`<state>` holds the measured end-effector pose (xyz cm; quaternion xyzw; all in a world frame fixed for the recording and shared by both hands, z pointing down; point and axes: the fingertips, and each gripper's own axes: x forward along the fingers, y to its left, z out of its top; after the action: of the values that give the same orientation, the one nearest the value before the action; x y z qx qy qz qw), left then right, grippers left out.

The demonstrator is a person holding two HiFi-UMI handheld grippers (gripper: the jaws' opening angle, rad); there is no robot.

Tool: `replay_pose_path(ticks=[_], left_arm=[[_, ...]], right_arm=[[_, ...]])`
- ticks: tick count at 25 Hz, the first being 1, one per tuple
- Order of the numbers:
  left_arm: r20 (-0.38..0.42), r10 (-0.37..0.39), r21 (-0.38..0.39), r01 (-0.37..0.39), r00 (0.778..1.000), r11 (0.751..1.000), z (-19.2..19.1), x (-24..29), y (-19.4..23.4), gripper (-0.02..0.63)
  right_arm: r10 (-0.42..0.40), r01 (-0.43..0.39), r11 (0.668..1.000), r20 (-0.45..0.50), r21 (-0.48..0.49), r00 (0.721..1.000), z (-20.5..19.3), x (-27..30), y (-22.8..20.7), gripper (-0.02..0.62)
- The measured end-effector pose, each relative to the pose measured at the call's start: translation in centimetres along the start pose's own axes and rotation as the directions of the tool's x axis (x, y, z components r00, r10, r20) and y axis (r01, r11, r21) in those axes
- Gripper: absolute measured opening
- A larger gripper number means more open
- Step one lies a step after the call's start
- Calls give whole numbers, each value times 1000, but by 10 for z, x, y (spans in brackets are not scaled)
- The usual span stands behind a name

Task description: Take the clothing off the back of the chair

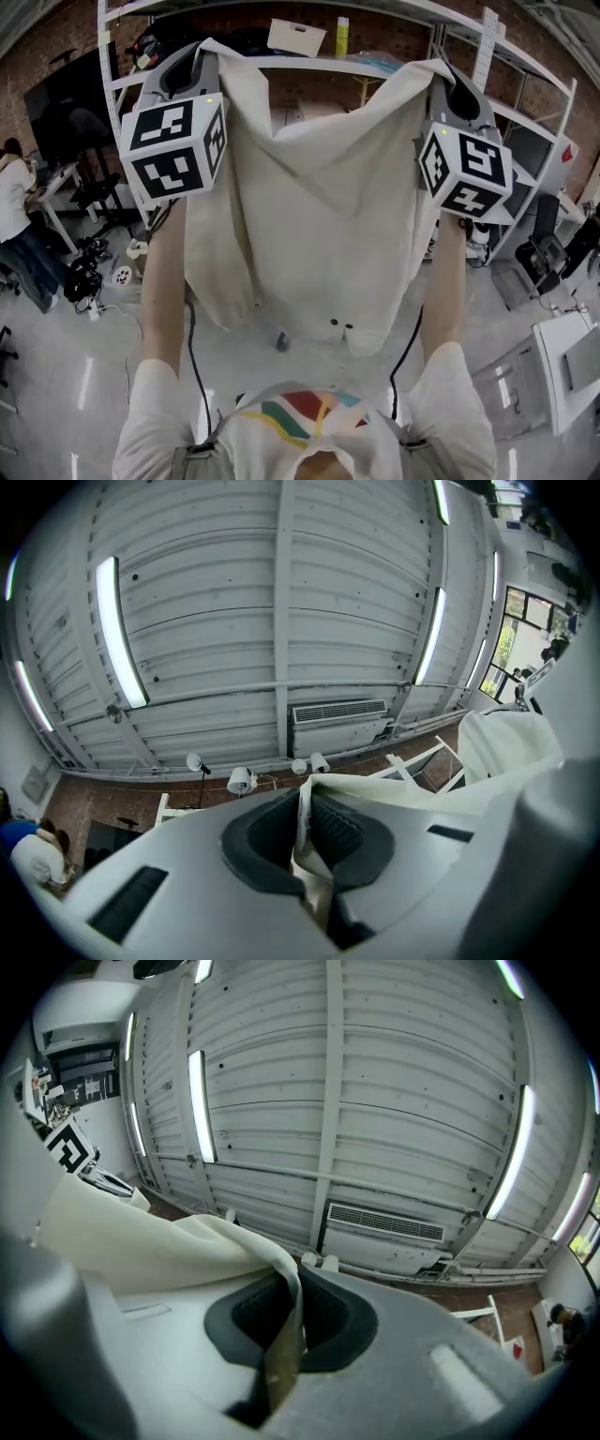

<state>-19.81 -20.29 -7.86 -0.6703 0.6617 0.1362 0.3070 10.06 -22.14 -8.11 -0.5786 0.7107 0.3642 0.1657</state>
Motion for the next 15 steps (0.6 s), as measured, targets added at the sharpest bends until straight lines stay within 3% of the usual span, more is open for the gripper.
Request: replay_pose_path(ticks=[9,15], left_arm=[[-53,-72,-53,69,996,996,-50,-31,-49,18],[-161,-110,-78,98,981,992,-117,-60,-85,18]], right_arm=[[22,-15,998,-114,58,993,-62,-47,14,9],[46,-17,994,-271,107,961,-133,-93,29,9]])
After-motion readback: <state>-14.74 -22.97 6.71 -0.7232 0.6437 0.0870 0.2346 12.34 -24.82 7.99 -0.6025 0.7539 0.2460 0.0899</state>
